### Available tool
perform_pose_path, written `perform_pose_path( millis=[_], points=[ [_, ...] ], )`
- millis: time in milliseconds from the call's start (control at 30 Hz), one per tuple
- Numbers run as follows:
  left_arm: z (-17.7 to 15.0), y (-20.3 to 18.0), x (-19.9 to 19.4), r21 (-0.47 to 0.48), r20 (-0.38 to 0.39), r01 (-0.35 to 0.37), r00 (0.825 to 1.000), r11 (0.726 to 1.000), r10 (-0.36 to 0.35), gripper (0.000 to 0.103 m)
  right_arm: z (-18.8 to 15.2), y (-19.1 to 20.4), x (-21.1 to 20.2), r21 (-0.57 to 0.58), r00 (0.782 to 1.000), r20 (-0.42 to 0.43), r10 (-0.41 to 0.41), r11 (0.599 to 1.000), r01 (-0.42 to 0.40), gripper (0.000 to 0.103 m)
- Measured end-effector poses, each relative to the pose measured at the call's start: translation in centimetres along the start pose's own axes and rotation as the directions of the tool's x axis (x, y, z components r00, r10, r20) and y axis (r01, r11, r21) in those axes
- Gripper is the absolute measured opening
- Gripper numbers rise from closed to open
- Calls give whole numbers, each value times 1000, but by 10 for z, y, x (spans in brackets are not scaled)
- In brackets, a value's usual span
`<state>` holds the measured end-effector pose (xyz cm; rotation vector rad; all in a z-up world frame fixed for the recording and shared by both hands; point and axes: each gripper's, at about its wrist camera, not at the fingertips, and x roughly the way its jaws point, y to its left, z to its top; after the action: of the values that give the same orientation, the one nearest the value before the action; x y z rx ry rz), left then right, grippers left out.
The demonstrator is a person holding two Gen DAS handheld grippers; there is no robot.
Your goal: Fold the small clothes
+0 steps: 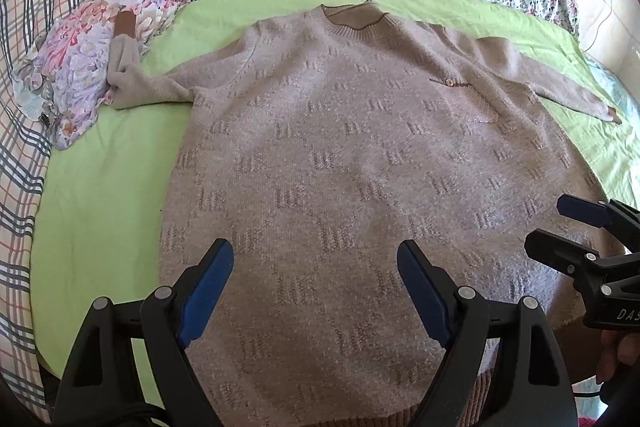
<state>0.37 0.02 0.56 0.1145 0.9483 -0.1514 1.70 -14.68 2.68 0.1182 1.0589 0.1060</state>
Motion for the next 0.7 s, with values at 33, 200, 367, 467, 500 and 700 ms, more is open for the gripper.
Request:
perform_pose_path(
  millis=[33,200,367,467,500,700],
  points=[
    [0,0,0,1,-2,-1,1000,1000,1,84,0,0,0,2,1000,-5,2,1000,-2,86],
    [-1,1,0,-3,-16,3,1000,1000,-3,84,1,-2,-2,-12,1000,30,-6,1000,6,86],
    [-1,1,0,-4,-20,-2,1000,1000,2,84,3,-4,-2,-1,1000,12,3,1000,-3,86],
    [0,1,-1,3,-1,-15,1000,1000,15,84,3,-5,-3,-6,1000,13,0,1000,0,86],
    [-1,1,-1,4,-3,-15,1000,1000,15,84,4,-6,-3,1,1000,7,6,1000,-6,86],
    [2,-1,-1,18,35,-17,999,1000,16,84,4,-14,-4,42,999,-27,29,999,-28,86]
  ],
)
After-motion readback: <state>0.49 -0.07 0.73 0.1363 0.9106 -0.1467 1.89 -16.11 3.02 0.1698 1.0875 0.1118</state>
